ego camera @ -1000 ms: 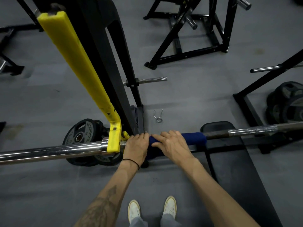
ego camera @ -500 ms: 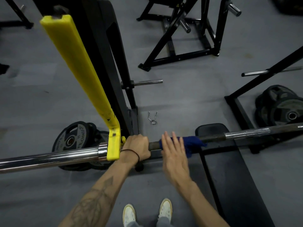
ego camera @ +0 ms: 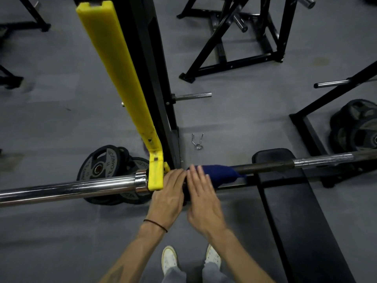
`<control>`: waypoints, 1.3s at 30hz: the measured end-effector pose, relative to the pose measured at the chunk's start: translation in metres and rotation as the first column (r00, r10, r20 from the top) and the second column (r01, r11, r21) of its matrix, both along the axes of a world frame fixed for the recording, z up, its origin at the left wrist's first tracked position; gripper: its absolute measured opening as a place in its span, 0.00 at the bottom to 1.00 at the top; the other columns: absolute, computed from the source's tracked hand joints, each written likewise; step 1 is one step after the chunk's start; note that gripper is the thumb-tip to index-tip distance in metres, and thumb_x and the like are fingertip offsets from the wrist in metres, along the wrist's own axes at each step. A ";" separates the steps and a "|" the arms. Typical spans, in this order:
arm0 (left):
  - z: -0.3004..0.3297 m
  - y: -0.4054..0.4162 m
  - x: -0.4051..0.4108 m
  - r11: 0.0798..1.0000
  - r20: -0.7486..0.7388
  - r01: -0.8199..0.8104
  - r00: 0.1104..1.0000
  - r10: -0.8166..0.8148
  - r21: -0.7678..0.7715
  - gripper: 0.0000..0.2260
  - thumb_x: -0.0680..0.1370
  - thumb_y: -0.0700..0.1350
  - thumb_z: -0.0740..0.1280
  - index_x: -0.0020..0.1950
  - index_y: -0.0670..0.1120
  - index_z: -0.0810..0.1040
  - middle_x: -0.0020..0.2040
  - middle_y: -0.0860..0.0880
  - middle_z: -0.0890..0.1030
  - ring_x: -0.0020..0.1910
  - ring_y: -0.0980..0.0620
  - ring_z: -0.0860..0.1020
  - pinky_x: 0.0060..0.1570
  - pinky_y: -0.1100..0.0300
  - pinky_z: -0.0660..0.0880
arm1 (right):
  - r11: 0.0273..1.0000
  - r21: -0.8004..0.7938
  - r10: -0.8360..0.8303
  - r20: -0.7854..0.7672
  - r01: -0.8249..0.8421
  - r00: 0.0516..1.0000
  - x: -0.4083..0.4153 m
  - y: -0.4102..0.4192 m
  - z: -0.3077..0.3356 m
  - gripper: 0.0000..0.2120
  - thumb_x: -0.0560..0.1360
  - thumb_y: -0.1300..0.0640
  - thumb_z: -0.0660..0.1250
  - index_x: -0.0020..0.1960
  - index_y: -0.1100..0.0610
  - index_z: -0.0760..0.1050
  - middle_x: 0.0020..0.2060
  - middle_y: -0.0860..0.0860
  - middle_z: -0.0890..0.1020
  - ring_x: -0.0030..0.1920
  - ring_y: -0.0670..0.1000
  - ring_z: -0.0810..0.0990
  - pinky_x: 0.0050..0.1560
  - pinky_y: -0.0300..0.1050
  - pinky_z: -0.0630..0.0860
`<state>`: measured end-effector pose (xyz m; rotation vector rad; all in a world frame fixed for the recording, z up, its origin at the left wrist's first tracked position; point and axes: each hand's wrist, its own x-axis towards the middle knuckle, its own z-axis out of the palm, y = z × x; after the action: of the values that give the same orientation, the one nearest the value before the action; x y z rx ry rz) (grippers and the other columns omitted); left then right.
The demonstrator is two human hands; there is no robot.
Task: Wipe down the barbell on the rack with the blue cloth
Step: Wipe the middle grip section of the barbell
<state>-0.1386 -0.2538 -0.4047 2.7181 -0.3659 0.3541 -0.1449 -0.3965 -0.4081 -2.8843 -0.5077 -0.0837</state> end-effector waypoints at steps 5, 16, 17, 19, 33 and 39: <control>0.003 0.004 -0.007 1.000 0.015 -0.020 1.000 0.020 -0.017 0.19 0.76 0.35 0.60 0.66 0.36 0.77 0.64 0.40 0.78 0.64 0.41 0.77 0.62 0.53 0.75 | 0.997 -0.072 -0.027 -0.010 0.026 1.000 0.009 -0.067 -0.002 0.55 0.59 0.69 0.73 0.83 0.59 0.54 0.82 0.58 0.57 0.82 0.57 0.55 0.79 0.57 0.53; -0.008 0.001 -0.010 0.991 -0.026 -0.071 0.997 0.068 -0.115 0.23 0.76 0.33 0.57 0.70 0.37 0.74 0.68 0.41 0.75 0.69 0.41 0.73 0.76 0.53 0.61 | 0.984 -0.118 0.133 0.007 -0.131 0.991 0.017 -0.048 0.004 0.52 0.61 0.69 0.72 0.82 0.61 0.54 0.81 0.59 0.60 0.81 0.58 0.58 0.80 0.54 0.53; -0.009 0.000 -0.010 0.992 -0.015 -0.071 0.997 0.070 -0.109 0.23 0.76 0.33 0.58 0.71 0.37 0.73 0.69 0.41 0.75 0.69 0.41 0.73 0.76 0.52 0.61 | 0.993 -0.110 0.046 0.026 -0.042 0.999 0.019 -0.070 0.004 0.52 0.60 0.70 0.73 0.81 0.61 0.57 0.80 0.60 0.61 0.80 0.59 0.59 0.80 0.55 0.52; -0.009 -0.002 -0.010 0.994 0.004 -0.070 0.998 0.070 -0.079 0.23 0.75 0.32 0.58 0.71 0.37 0.73 0.68 0.41 0.75 0.69 0.41 0.73 0.74 0.50 0.64 | 0.976 -0.075 -0.203 0.045 0.206 0.978 0.019 -0.095 0.001 0.51 0.60 0.72 0.73 0.81 0.63 0.58 0.80 0.60 0.61 0.81 0.59 0.57 0.80 0.59 0.52; 0.018 -0.042 0.038 0.958 -0.271 0.019 0.961 0.062 0.287 0.21 0.57 0.37 0.77 0.48 0.44 0.80 0.40 0.47 0.79 0.37 0.45 0.78 0.40 0.55 0.76 | 0.935 -0.181 -0.304 0.031 0.304 0.952 0.035 -0.093 0.000 0.50 0.60 0.69 0.75 0.80 0.66 0.59 0.79 0.63 0.62 0.80 0.61 0.59 0.80 0.56 0.46; 0.019 -0.047 0.052 0.937 -0.345 0.026 0.933 0.102 0.348 0.09 0.67 0.40 0.74 0.43 0.48 0.77 0.36 0.48 0.80 0.35 0.46 0.80 0.35 0.54 0.75 | 0.983 -0.157 -0.109 -0.090 0.094 0.990 0.038 -0.007 0.027 0.41 0.74 0.48 0.68 0.80 0.66 0.60 0.79 0.65 0.60 0.81 0.63 0.57 0.80 0.60 0.44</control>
<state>-0.0870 -0.3010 -0.3856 3.0552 -0.2928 -0.2252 -0.1067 -0.4038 -0.3815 -3.0441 -0.3629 0.0848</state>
